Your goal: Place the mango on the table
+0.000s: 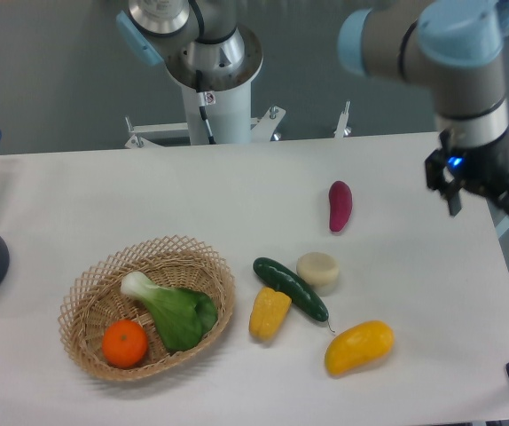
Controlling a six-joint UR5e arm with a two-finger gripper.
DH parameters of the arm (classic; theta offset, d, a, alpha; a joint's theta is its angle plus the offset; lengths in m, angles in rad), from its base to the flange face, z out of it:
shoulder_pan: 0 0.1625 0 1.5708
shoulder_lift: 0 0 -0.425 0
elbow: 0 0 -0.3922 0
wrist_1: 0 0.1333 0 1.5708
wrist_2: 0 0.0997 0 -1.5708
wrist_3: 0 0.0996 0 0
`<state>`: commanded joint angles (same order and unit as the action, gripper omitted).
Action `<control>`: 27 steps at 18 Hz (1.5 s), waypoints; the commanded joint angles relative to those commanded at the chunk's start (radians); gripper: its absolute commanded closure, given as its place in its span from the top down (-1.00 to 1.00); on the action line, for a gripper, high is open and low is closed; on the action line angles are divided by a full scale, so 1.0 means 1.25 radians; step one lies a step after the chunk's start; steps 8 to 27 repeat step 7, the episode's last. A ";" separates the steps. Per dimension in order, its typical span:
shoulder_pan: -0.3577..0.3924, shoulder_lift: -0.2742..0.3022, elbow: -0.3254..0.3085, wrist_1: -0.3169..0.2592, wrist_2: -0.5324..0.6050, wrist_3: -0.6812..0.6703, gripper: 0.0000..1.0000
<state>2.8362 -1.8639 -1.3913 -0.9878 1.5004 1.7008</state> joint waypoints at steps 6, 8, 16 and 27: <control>0.065 0.027 -0.025 -0.016 -0.098 0.049 1.00; 0.068 0.028 -0.025 -0.016 -0.101 0.049 1.00; 0.068 0.028 -0.025 -0.016 -0.101 0.049 1.00; 0.068 0.028 -0.025 -0.016 -0.101 0.049 1.00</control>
